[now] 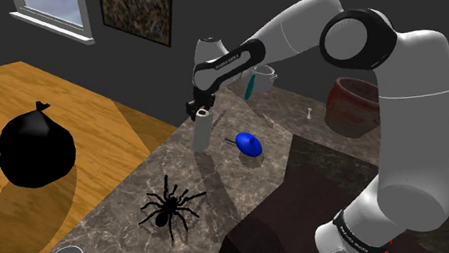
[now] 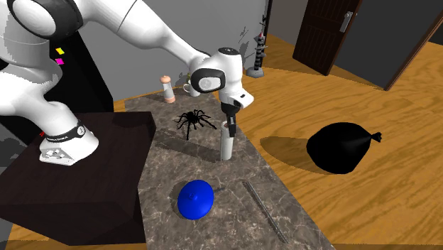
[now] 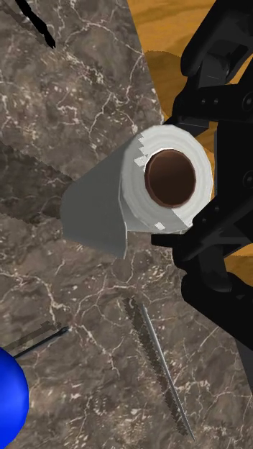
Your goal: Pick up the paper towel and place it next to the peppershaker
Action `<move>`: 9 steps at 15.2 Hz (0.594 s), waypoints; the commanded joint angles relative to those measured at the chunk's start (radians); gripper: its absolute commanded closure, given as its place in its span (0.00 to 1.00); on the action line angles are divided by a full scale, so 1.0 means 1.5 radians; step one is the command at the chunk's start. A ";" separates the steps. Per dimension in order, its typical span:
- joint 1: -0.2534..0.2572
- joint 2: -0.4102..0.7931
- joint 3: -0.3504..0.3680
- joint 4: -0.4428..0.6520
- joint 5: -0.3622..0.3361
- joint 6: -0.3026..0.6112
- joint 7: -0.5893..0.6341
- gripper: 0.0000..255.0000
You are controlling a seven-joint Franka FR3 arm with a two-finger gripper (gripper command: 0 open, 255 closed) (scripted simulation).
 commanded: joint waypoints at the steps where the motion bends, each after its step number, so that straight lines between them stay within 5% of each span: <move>1: 0.000 -0.013 0.001 -0.002 0.002 -0.010 -0.001 1.00; 9: -0.004 -0.057 0.007 0.005 0.010 -0.061 -0.008 1.00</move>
